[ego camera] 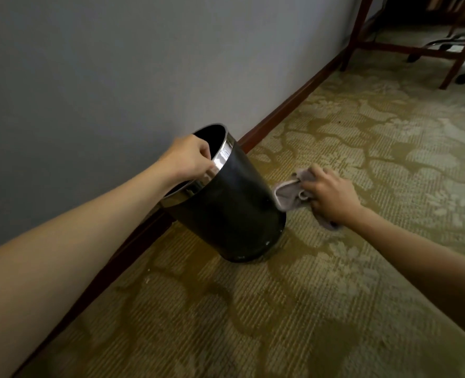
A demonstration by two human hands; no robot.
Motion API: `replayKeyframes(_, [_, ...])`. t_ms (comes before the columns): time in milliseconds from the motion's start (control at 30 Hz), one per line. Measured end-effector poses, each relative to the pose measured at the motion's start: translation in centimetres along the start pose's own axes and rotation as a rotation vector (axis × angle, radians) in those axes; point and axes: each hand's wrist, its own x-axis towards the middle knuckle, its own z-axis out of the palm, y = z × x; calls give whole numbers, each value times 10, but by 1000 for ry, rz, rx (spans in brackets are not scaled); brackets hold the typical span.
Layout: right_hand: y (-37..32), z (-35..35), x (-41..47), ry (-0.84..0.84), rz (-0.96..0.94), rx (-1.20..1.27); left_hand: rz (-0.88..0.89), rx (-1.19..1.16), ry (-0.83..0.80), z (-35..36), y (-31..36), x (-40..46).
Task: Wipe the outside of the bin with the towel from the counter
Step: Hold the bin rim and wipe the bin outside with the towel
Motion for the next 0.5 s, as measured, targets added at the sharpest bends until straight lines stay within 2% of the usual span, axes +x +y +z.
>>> replayKeyframes(133, [8,-20,25,241,186,225,49,-44,-17,2,-3,-4])
replayKeyframes(333, [-29,-18,38,380,403,589,100,-64,-62,0,-12,-12])
replayKeyframes(400, [-52,-7,27,316,226,615,108,-57,-47,-1,-17,-16])
replayKeyframes(467, [-67,11,10,160,-81,491,111,-23,-31,-2,-20,-21])
replayKeyframes(500, [-67,19,3,58,-165,405,111,1,-29,-2,-20,-23])
